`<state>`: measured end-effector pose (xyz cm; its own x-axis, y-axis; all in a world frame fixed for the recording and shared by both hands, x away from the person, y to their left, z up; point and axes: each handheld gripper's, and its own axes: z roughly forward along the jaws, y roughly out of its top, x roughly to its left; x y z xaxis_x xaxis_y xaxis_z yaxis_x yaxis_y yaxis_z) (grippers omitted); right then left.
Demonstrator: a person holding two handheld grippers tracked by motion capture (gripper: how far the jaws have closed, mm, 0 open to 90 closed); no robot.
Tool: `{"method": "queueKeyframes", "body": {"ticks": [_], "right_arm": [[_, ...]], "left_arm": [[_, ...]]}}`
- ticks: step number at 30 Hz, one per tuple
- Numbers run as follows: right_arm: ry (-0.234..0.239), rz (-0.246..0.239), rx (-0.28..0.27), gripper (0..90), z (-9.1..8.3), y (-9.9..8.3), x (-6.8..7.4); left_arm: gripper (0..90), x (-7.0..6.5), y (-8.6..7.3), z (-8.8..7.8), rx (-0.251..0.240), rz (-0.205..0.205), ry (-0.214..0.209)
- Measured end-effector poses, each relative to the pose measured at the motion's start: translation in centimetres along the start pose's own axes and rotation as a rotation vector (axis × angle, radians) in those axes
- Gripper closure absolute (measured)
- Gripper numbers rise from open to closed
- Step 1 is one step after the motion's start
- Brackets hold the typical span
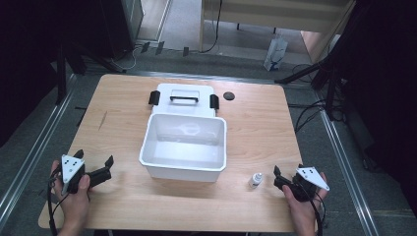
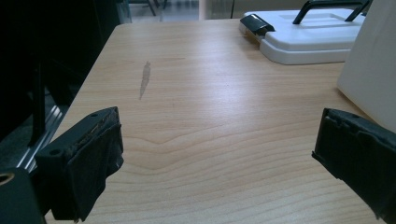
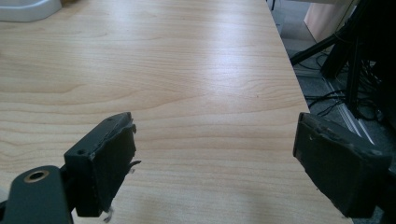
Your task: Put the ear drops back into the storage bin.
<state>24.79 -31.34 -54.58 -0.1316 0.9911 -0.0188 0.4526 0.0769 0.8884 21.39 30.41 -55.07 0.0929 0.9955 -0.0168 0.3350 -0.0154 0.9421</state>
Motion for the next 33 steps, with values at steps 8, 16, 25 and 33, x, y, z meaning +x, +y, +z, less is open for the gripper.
{"method": "queueKeyframes", "body": {"ticks": [8,16,25,33], "right_arm": [[0.005,-0.01,0.014,12.9,0.0,0.0,0.0],[0.042,-0.009,0.126,13.2,0.0,0.1,-0.1],[0.036,-0.158,0.309,13.2,-1.0,2.2,-0.2],[0.103,-0.4,0.535,13.4,-0.9,5.2,0.8]], "left_arm": [[1.8,0.1,0.0,0.0,-0.003,-0.018,-0.008],[1.6,0.2,0.0,0.0,-0.003,-0.016,-0.013],[1.6,0.1,0.0,0.0,0.004,-0.01,-0.017],[1.6,0.2,0.1,0.1,0.015,-0.015,-0.038]]}}
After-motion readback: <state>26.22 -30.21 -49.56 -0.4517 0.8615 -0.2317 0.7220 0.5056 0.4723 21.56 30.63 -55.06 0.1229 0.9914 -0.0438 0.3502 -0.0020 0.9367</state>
